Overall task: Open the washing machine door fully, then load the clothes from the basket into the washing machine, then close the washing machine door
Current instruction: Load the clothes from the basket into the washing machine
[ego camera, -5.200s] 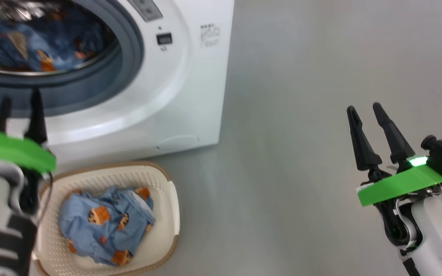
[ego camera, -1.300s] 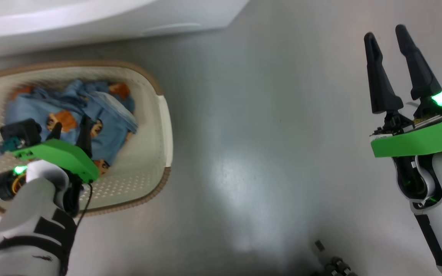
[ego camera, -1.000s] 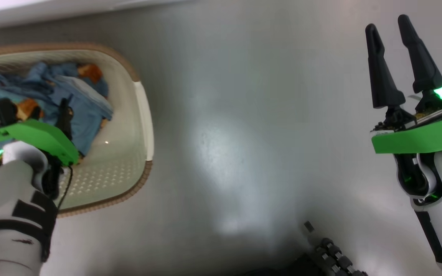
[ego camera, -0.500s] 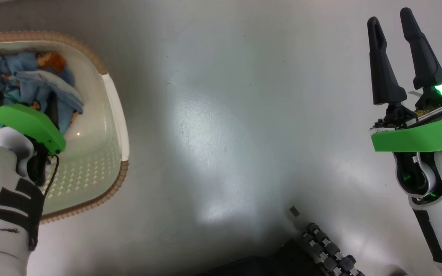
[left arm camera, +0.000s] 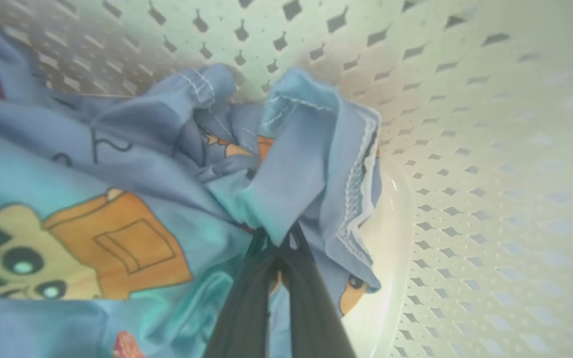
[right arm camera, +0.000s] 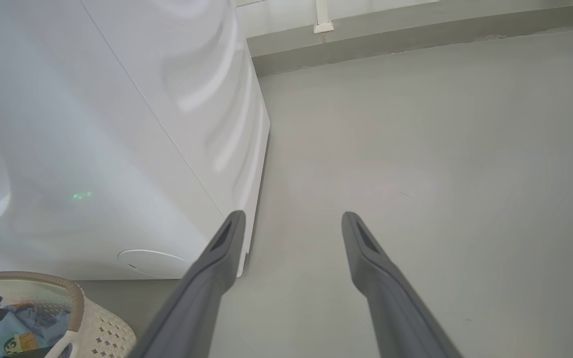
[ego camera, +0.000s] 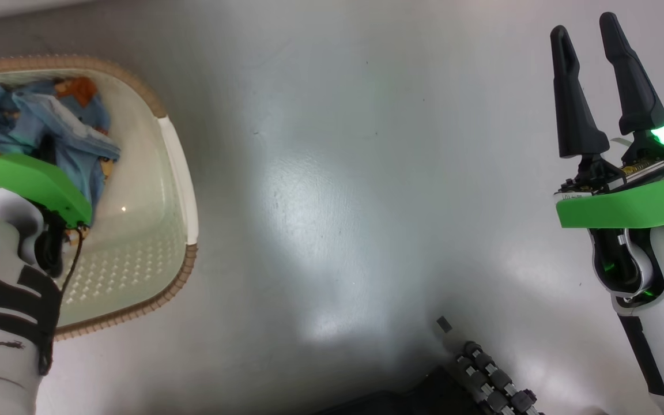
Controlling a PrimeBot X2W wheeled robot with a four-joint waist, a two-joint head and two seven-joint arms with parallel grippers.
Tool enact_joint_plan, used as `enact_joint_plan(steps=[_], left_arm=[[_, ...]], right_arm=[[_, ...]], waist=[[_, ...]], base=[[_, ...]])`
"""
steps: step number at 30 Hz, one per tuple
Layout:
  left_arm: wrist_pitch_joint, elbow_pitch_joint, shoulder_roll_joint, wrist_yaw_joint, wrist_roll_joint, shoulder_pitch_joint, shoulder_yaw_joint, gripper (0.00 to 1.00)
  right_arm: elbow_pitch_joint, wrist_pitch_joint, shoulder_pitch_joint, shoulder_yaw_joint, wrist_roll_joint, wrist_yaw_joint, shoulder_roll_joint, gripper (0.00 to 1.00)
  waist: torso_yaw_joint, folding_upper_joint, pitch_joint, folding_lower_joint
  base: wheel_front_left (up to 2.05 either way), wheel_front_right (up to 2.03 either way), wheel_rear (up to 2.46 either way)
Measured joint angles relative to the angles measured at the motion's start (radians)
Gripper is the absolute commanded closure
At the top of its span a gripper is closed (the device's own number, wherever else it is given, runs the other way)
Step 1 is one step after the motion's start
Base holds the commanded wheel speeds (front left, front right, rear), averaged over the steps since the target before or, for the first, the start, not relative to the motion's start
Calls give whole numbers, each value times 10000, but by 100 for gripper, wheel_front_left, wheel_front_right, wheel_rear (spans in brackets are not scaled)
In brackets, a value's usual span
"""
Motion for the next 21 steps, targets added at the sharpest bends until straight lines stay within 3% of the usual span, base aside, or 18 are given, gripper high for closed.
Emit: enact_joint_plan(steps=[10, 21], left_arm=[[-560, 10, -245, -495, -366, 804, 33, 100], [-1436, -44, -761, -1018, -531, 1964, -107, 100]], right_arm=[[240, 0, -14, 259, 4, 0, 69, 0], [763, 0, 24, 416, 54, 0, 75, 0]], waist=[[144, 0, -848, 0], [365, 0, -2533, 0]], base=[[0, 0, 0], [0, 0, 0]])
